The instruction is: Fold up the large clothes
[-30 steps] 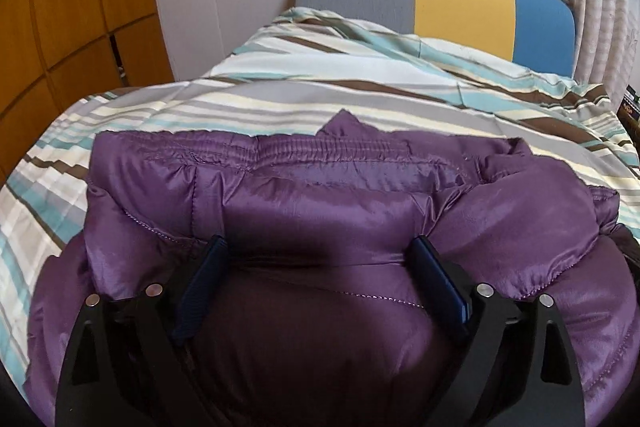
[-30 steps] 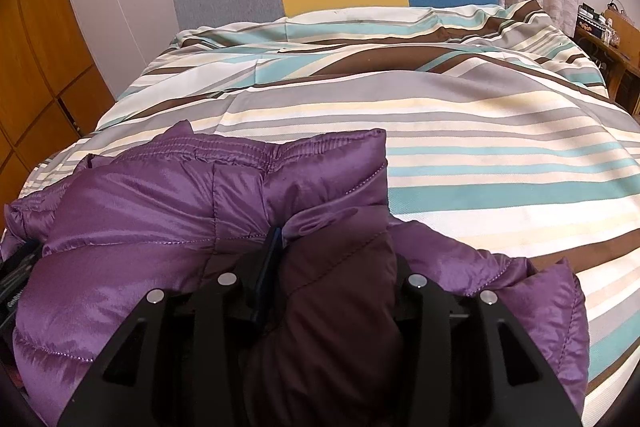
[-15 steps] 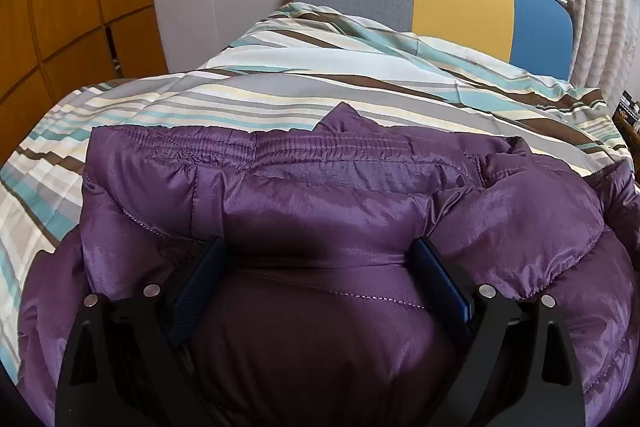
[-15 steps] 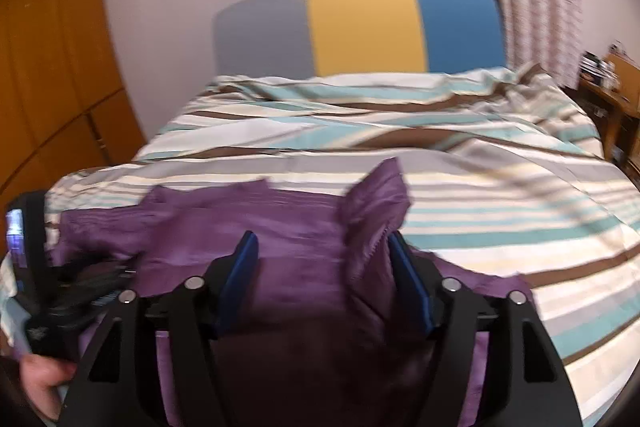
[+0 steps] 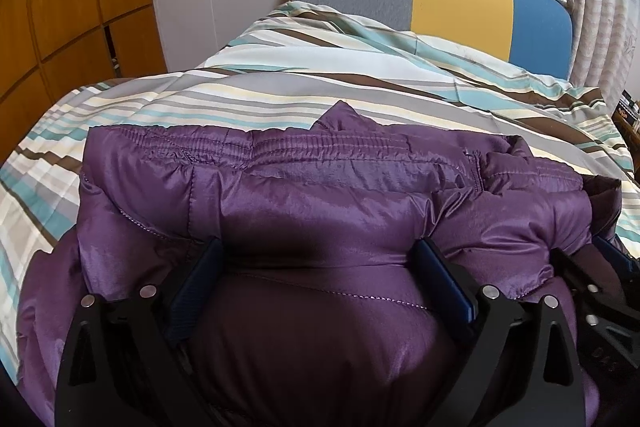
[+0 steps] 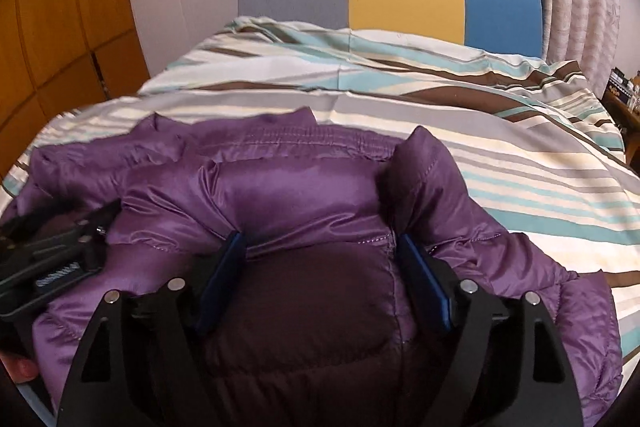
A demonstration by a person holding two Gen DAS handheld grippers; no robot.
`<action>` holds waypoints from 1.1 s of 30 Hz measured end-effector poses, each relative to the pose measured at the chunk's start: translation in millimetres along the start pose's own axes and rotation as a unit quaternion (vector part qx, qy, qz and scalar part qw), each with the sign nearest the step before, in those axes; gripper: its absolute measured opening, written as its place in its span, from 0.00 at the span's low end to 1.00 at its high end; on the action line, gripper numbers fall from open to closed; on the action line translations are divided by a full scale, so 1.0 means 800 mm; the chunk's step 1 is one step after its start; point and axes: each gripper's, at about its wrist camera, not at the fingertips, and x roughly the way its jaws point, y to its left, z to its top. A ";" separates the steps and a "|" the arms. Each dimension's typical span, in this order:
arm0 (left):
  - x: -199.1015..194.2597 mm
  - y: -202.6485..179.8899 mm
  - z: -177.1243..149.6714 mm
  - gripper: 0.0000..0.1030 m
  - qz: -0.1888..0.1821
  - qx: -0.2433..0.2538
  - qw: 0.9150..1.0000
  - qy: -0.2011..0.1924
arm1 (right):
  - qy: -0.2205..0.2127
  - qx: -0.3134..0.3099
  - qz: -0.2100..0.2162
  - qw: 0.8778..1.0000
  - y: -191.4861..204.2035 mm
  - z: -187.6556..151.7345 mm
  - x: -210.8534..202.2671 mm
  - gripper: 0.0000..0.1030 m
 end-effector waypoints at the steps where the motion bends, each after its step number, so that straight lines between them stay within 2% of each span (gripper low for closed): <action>1: 0.000 0.000 0.001 0.94 -0.001 0.000 1.000 0.001 | 0.003 -0.001 -0.001 1.000 0.000 -0.001 0.002 0.78; 5: -0.010 0.006 -0.002 0.94 -0.016 -0.006 1.000 0.004 | 0.005 0.001 -0.002 1.000 -0.006 -0.002 0.004 0.78; 8: -0.037 0.020 -0.012 0.95 -0.036 -0.007 0.999 0.004 | 0.002 0.001 -0.001 1.000 -0.007 0.000 0.005 0.79; 10: -0.060 0.033 -0.023 0.95 -0.039 -0.005 0.999 -0.013 | 0.000 0.002 0.000 1.000 -0.008 0.000 0.004 0.79; 15: -0.108 0.082 -0.055 0.97 0.003 -0.014 0.998 -0.056 | -0.007 0.003 0.000 1.000 -0.006 -0.002 -0.002 0.81; 19: -0.121 0.129 -0.075 0.97 0.041 -0.053 0.997 -0.043 | -0.036 0.000 -0.003 0.999 -0.004 -0.005 -0.022 0.85; 23: -0.122 0.177 -0.099 0.97 0.013 -0.128 0.991 -0.022 | -0.049 -0.012 -0.020 0.999 0.003 -0.014 -0.045 0.85; 26: -0.127 0.197 -0.116 0.97 -0.015 -0.174 0.985 -0.011 | -0.050 -0.009 -0.008 0.999 0.004 -0.027 -0.064 0.85; 30: -0.134 0.205 -0.134 0.97 -0.053 -0.208 0.977 0.002 | -0.054 0.017 0.011 0.998 -0.003 -0.047 -0.096 0.85; 33: -0.144 0.201 -0.146 0.97 -0.083 -0.210 0.974 0.001 | -0.064 0.018 0.020 0.998 0.000 -0.065 -0.122 0.85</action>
